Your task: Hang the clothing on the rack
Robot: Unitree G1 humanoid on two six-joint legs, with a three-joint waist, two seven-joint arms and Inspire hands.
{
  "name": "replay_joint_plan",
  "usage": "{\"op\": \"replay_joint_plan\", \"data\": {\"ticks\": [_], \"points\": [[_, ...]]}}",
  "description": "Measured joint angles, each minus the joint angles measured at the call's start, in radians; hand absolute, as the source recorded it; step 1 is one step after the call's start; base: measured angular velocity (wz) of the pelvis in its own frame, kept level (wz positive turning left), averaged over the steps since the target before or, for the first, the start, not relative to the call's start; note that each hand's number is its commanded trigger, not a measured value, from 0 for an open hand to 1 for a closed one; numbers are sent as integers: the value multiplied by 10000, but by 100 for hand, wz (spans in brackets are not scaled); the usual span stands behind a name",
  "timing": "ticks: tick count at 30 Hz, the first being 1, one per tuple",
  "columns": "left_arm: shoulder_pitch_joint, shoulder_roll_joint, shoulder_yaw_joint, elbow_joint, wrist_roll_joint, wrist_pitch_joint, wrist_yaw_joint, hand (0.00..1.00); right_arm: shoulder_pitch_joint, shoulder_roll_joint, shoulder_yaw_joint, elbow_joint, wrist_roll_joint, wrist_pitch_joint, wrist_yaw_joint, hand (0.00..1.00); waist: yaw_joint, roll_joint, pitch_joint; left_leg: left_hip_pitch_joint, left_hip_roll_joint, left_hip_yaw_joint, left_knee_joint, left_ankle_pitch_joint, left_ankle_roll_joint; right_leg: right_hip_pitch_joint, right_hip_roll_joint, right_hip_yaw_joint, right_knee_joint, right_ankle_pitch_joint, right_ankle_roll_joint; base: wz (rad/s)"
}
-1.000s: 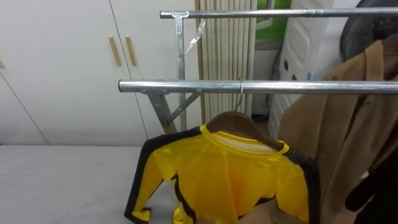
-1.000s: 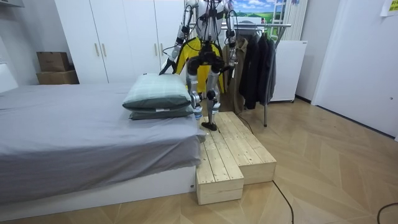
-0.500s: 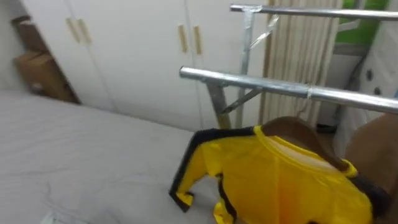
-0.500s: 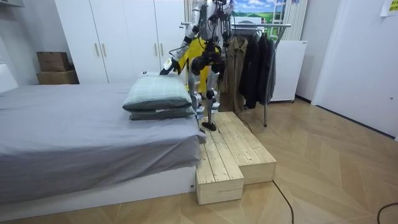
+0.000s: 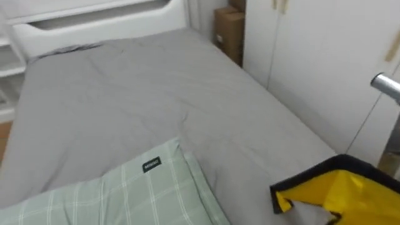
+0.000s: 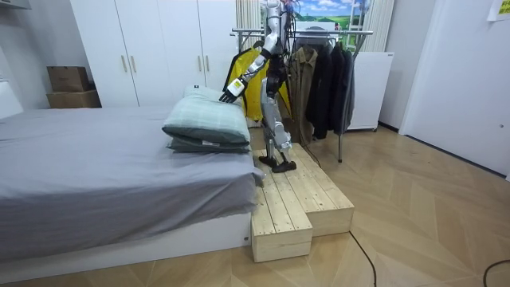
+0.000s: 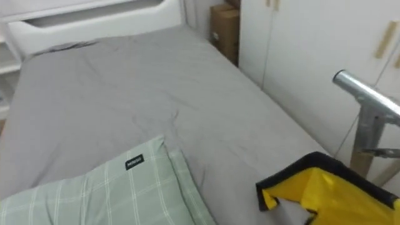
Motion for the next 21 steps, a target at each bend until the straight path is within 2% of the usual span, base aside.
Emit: {"op": "replay_joint_plan", "data": {"ticks": [1, 2, 3, 4, 5, 6, 7, 8, 9, 10, 11, 12, 13, 14, 15, 16, 17, 18, 19, 21], "points": [[-1, -66, 2, 26, -263, 0, -55, 0, 66, -68, 5, 2, 342, 18, -10, 0, -7, 121, -10, 78, 188, -49, -104, 14, -95, -41, -31, 18, 236, 188, 236, 41], [-54, -110, -8, 34, -333, 0, -190, 0, 253, -113, -92, -3, 1069, 25, -29, 0, -164, 323, 43, 221, 493, -51, -130, 200, -367, -90, -96, 172, 508, 239, -39, 71], [-107, -151, -26, 41, -336, -1, -239, 0, 419, -139, -187, -2, 1486, 41, -29, 0, -283, 270, 43, 288, 609, -57, -131, 367, -470, -87, -278, 266, 664, 65, -334, 140], [-256, -306, -40, 53, -329, -29, -351, 0, 734, -137, -490, 0, 2123, 80, -39, 0, -427, 12, 84, 333, 604, -78, 15, 504, -611, -306, -1168, 1118, 1384, -335, -302, 167], [-286, -484, -50, 63, -344, -152, -431, 0, 927, -66, -863, 14, 2483, 79, -76, 0, -426, -171, 112, 178, 604, -287, 531, 393, -664, -575, -1673, 2193, 2128, -620, 272, 152], [-272, -526, -93, 63, -394, -181, -467, 0, 953, 3, -949, 27, 2627, 59, -111, 0, -420, -297, 51, 87, 582, -368, 746, 350, -645, -480, -1650, 2232, 2072, -672, 371, 104], [-282, -597, -328, 131, -647, -180, -649, 0, 1008, 24, -901, 86, 2667, -28, -224, 0, -388, -78, 116, 37, 575, -546, 844, 360, -640, -11, -1575, 1816, 1646, -559, 473, 71], [-301, -598, -356, 214, -697, -180, -827, 0, 1104, -56, -937, 249, 2692, -122, -248, 0, -386, 19, 127, 53, 514, -808, 506, 406, -604, 429, -1442, 1530, 1081, -346, 608, 63], [-301, -592, -278, 264, -688, -180, -853, 0, 1111, -22, -991, 279, 2697, -194, -248, 0, -382, 27, 126, 45, 466, -965, 300, 513, -553, 665, -1382, 1418, 845, -257, 645, 47], [-292, -597, 2, 475, -681, -181, -878, 0, 1192, 89, -1123, 311, 2709, -272, -253, 0, -378, 61, 117, 94, 369, -1461, 35, 874, -643, 985, -1227, 1261, 466, -90, 678, 49], [-290, -597, 251, 615, -683, -179, -875, 0, 1305, 197, -1302, 314, 2725, -291, -298, 0, -608, 67, 123, 117, 362, -1746, -110, 950, -585, 1274, -1070, 1128, 93, 145, 643, 58], [-290, -597, 310, 630, -685, -180, -874, 0, 1353, 298, -1423, 316, 2724, -308, -301, 0, -707, 14, 121, 113, 334, -1876, -189, 1004, -557, 1394, -1032, 1156, -85, 250, 654, 77], [-298, -600, 331, 630, -702, -182, -885, 0, 1371, 499, -1748, 320, 2726, -332, -301, 0, -833, 9, 102, 84, 268, -2166, -320, 1070, -483, 1471, -896, 1653, -339, 450, 707, 71], [-303, -601, 323, 636, -702, -182, -941, 0, 1372, 653, -1915, 328, 2743, -418, -300, 0, -875, -57, 101, 124, 164, -2447, -394, 1193, -411, 1516, -738, 2346, -511, 623, 786, 61], [-303, -601, 314, 653, -703, -182, -983, 0, 1376, 699, -1927, 331, 2753, -462, -301, 0, -875, -56, 105, 172, 139, -2668, -447, 1229, -389, 1548, -670, 2627, -533, 700, 816, 46], [-303, -588, 307, 778, -703, -183, -1000, 0, 1372, 787, -2001, 332, 2773, -526, -312, 0, -853, -49, 119, 393, 117, -3416, -590, 1279, -342, 1462, -532, 3316, -434, 758, 805, 21], [-290, -511, 336, 954, -735, -197, -990, 0, 1347, 891, -2007, 310, 2772, -619, -319, 0, -775, -69, 126, 463, 157, -4159, -627, 1277, -342, 1400, -166, 4399, -990, 758, 705, 4], [-267, -439, 426, 996, -802, -234, -988, 0, 1299, 981, -2010, 273, 2773, -630, -320, 0, -744, -113, 153, 419, 170, -4412, -634, 1274, -348, 1376, 112, 4947, -1638, 1018, 632, -5], [-272, -409, 523, 1165, -1080, -260, -973, 0, 1162, 1100, -1995, 58, 2774, -679, -325, 0, -861, -36, 167, 335, 203, -4661, -716, 1254, -384, 1562, 310, 5237, -2162, 1815, 640, 19], [-269, -443, 472, 1226, -1433, -259, -975, 0, 1229, 1130, -1974, 50, 2775, -817, -428, 0, -952, -83, 209, 371, 204, -4491, -921, 1307, -455, 1756, 305, 4975, -2314, 1929, 651, 42]]}}
